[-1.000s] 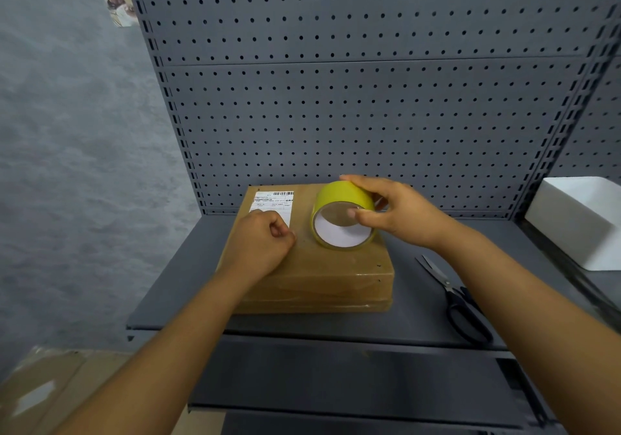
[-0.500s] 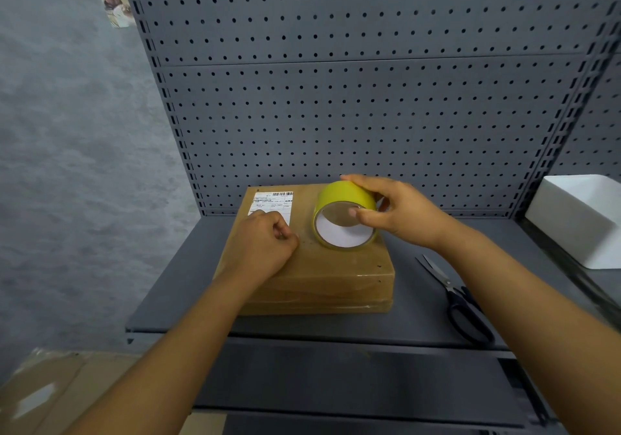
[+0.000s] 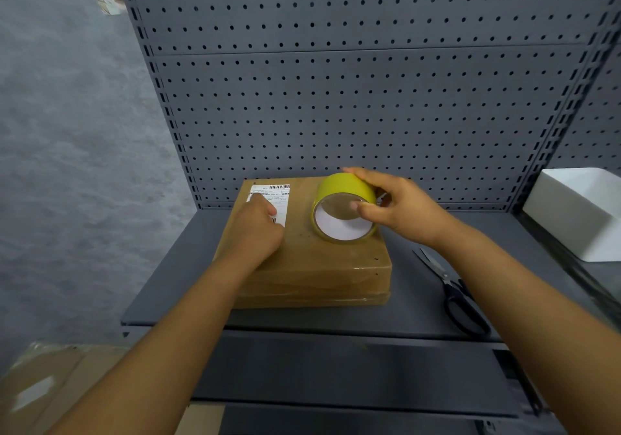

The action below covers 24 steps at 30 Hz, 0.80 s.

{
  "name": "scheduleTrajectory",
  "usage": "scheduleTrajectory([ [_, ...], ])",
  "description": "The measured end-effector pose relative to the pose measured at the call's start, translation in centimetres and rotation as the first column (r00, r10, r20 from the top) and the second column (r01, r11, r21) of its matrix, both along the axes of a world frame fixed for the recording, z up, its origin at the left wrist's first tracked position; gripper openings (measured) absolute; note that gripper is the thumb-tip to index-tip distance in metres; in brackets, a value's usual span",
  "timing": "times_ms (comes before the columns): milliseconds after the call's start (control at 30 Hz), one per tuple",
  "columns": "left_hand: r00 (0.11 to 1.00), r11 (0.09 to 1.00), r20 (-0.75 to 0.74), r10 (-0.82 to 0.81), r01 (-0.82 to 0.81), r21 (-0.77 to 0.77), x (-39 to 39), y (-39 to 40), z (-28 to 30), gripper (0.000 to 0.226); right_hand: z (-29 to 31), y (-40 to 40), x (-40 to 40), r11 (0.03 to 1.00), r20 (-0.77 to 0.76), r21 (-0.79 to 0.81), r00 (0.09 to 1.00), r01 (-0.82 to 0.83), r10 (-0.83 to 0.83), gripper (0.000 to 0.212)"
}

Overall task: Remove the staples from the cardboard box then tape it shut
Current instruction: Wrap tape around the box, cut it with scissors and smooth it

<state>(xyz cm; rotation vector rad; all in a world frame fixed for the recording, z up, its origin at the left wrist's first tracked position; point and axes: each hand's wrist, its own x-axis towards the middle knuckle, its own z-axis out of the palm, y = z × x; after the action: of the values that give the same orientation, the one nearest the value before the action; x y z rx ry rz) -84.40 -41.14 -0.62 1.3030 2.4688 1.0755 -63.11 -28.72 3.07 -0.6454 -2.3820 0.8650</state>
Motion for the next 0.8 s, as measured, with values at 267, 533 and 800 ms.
scheduleTrajectory([
  [267, 0.863, 0.883, -0.226, -0.452, 0.397, -0.250, 3.1, -3.3, 1.2, 0.045, -0.1, -0.1, -0.4, 1.000, -0.021, -0.011, 1.000, 0.003, -0.003, 0.053],
  [533, 0.719, 0.764, -0.337, -0.608, 0.415, -0.494, 3.0, -4.2, 0.8, 0.068, -0.2, -0.4, -0.5, 1.000, -0.029, 0.015, 0.999, 0.024, -0.024, 0.052],
  [800, 0.692, 0.757, -0.373, -0.618, 0.397, -0.518, 3.5, -4.3, 0.7, 0.081, -1.1, -0.9, -0.5, 0.998, -0.063, -0.060, 0.998, 0.002, -0.006, 0.054],
])
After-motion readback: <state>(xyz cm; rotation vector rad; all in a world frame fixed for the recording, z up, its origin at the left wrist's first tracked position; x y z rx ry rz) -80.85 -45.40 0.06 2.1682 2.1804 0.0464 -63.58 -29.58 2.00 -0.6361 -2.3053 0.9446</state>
